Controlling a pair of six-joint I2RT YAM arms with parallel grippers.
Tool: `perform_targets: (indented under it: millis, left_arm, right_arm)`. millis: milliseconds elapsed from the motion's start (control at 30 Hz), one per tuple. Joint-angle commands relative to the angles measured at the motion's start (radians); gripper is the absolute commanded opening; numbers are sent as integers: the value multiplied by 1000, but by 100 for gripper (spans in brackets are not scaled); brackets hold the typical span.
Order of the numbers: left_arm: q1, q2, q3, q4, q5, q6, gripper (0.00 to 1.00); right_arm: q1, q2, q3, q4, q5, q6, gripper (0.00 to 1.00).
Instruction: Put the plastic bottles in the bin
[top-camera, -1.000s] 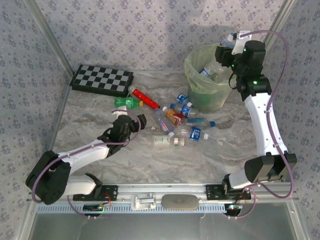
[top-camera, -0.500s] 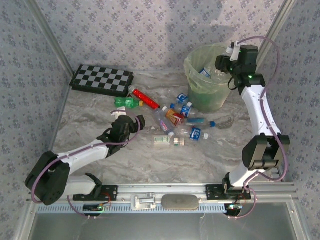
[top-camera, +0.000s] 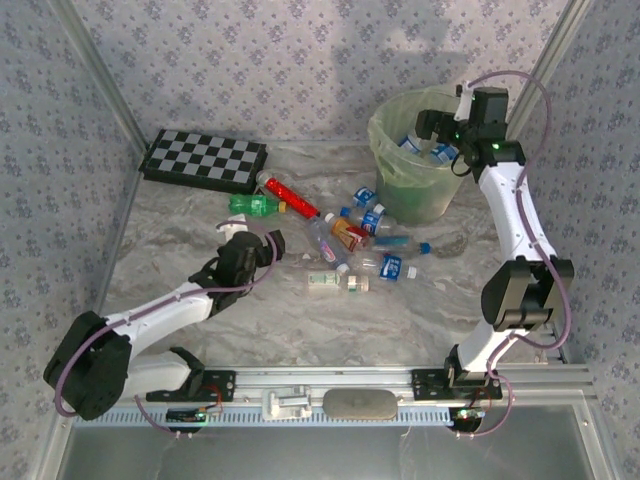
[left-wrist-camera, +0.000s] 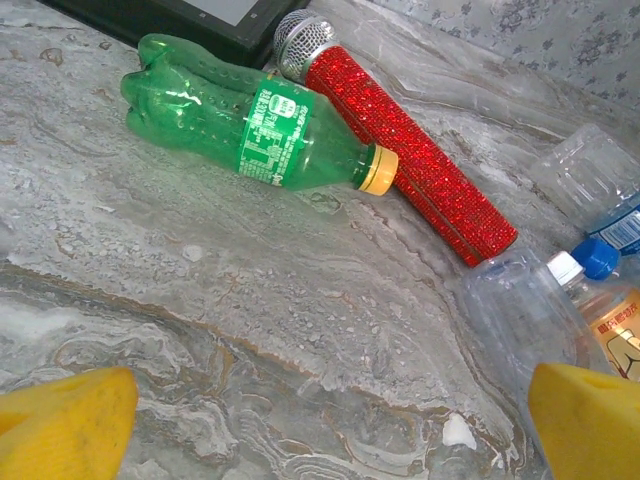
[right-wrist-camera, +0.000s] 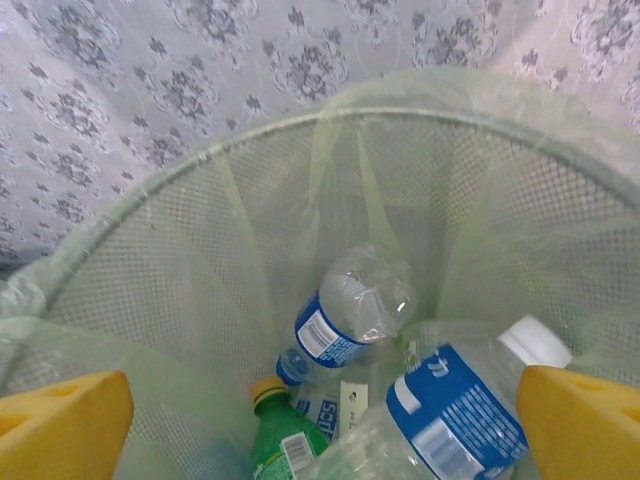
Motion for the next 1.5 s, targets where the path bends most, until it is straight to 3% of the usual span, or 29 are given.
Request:
perform_targets:
  millis: [0, 333, 567, 867, 1033, 1467]
  left_arm:
    - [13, -21, -4, -19, -23, -23, 100]
    - [116, 12, 50, -63, 45, 10, 100]
    - [223, 125, 189, -95, 181, 163, 100]
    - [312, 327, 410, -171, 290, 310, 100]
    - [360, 413, 506, -171, 325, 382, 100]
    - [461, 646, 780, -276, 592, 542, 100]
  right_arm:
    - [18, -78, 26, -1, 30, 3, 100]
    - [158, -341, -246, 147, 23, 14, 100]
    - [344, -480, -533, 278, 6, 60, 100]
    - [596, -488, -875, 538, 179, 220, 100]
    - [684, -433, -922, 572, 290, 270, 100]
    - [700, -365, -902, 557, 266, 268, 100]
